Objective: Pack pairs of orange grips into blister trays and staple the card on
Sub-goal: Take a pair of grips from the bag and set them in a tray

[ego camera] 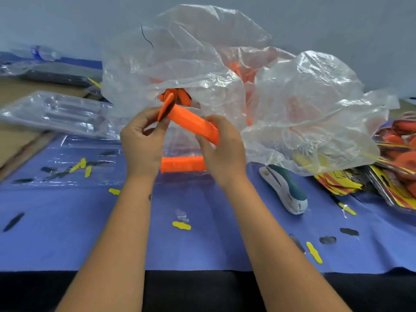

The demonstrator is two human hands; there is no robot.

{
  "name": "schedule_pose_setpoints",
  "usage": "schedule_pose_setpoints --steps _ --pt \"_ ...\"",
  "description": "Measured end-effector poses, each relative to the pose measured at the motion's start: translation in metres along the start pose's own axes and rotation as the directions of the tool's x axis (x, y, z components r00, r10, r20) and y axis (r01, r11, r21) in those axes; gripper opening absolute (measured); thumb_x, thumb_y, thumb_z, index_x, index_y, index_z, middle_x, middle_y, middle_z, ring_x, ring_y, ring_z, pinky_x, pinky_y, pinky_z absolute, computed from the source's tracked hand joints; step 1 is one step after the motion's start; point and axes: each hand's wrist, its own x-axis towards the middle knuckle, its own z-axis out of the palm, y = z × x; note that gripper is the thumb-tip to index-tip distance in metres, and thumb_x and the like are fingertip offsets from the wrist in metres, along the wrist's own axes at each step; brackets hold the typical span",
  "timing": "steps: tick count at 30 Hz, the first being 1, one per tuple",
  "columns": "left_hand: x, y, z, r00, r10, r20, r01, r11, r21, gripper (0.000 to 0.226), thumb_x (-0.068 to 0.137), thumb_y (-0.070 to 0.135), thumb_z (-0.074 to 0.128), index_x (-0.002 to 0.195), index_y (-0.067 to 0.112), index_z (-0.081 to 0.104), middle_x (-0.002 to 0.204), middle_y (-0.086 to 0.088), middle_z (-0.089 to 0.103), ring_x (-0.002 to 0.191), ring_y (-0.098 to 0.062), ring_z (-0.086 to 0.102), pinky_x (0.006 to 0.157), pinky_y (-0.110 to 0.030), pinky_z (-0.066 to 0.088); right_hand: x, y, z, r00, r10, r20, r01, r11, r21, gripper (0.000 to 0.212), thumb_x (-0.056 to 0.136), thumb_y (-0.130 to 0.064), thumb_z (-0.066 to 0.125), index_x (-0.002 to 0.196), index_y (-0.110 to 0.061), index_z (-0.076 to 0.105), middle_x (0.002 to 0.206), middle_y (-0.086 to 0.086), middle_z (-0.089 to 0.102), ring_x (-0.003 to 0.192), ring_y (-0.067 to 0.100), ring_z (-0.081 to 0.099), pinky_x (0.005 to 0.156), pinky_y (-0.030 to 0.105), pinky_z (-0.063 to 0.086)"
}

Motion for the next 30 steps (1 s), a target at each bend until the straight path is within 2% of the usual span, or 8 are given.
schedule_pose_setpoints --steps 5,9,13,19,22,24,27,30 --pt "-0.017 0.004 0.008 0.975 0.218 0.029 -0.22 0.965 0.144 0.022 0.082 0.003 0.071 0.094 0.022 0.069 0.102 0.016 0.068 0.095 -0.002 0.064 0.077 -0.02 0.049 -0.006 0.018 0.004 0.999 0.022 -0.047 -0.027 0.994 -0.107 0.035 0.085 -0.008 0.067 0.119 -0.014 0.063 0.113 0.001 0.063 0.105 0.024 0.056 0.086 0.031 0.043" --pt "-0.025 0.005 0.018 0.964 0.247 0.097 -0.26 0.954 0.149 0.024 0.081 0.003 0.072 0.095 0.021 0.067 0.104 0.014 0.069 0.092 -0.003 0.064 0.075 -0.022 0.049 -0.016 0.03 -0.004 0.993 0.057 -0.1 -0.069 0.991 -0.112 0.034 0.087 -0.012 0.066 0.12 -0.016 0.061 0.111 -0.002 0.061 0.101 0.02 0.058 0.079 0.024 0.04" --pt "-0.027 0.006 0.017 0.942 0.266 0.204 -0.306 0.932 0.196 0.027 0.085 0.022 0.07 0.112 0.02 0.068 0.111 0.011 0.066 0.098 -0.005 0.061 0.079 -0.019 0.047 -0.017 0.033 -0.009 0.985 -0.009 -0.171 -0.02 0.986 -0.167 0.035 0.085 -0.011 0.068 0.12 -0.01 0.064 0.112 0.004 0.063 0.102 0.022 0.058 0.08 0.015 0.034" --pt "-0.018 0.004 0.005 0.994 0.077 0.074 -0.095 0.954 0.285 0.009 0.083 0.031 0.071 0.09 0.03 0.067 0.079 0.018 0.064 0.072 -0.003 0.061 0.07 -0.02 0.049 -0.016 0.03 -0.01 0.962 -0.09 -0.258 0.057 0.989 -0.133 0.037 0.082 -0.003 0.072 0.118 0.002 0.065 0.118 0.014 0.061 0.11 0.022 0.054 0.099 0.009 0.032" --pt "-0.014 -0.003 -0.005 1.0 -0.026 0.012 0.02 0.934 0.357 0.006 0.08 0.034 0.069 0.081 0.03 0.064 0.067 0.017 0.062 0.063 -0.004 0.059 0.064 -0.023 0.049 -0.018 0.028 -0.005 0.985 -0.089 -0.147 0.071 0.99 -0.124 0.036 0.085 -0.001 0.069 0.12 0.002 0.063 0.123 0.016 0.059 0.114 0.025 0.055 0.098 0.007 0.031" --pt "-0.012 -0.008 -0.011 0.998 -0.055 -0.034 0.064 0.907 0.416 0.009 0.078 0.036 0.066 0.074 0.031 0.059 0.061 0.014 0.057 0.058 -0.001 0.055 0.057 -0.016 0.041 -0.02 0.026 -0.002 0.999 -0.048 -0.013 0.046 0.991 -0.123 0.037 0.087 0.0 0.065 0.124 0.0 0.062 0.129 0.015 0.056 0.117 0.027 0.055 0.095 0.007 0.031" --pt "-0.011 -0.017 -0.016 0.994 -0.103 -0.029 0.103 0.846 0.524 0.021 0.08 0.04 0.058 0.071 0.022 0.054 0.066 0.007 0.057 0.065 -0.012 0.053 0.058 -0.027 0.038 -0.023 0.028 0.002 0.99 0.001 0.142 0.024 0.984 -0.174 0.045 0.09 -0.002 0.058 0.134 -0.009 0.057 0.132 0.007 0.056 0.119 0.027 0.053 0.095 0.024 0.039" --pt "-0.011 -0.018 -0.015 0.991 -0.135 0.001 0.106 0.776 0.622 0.032 0.078 0.048 0.048 0.067 0.019 0.046 0.065 0.005 0.049 0.075 -0.025 0.048 0.061 -0.032 0.032 -0.024 0.028 0.002 0.99 -0.016 0.141 0.047 0.974 -0.219 0.05 0.09 -0.006 0.056 0.138 -0.015 0.054 0.125 0.005 0.062 0.113 0.03 0.054 0.093 0.038 0.043"
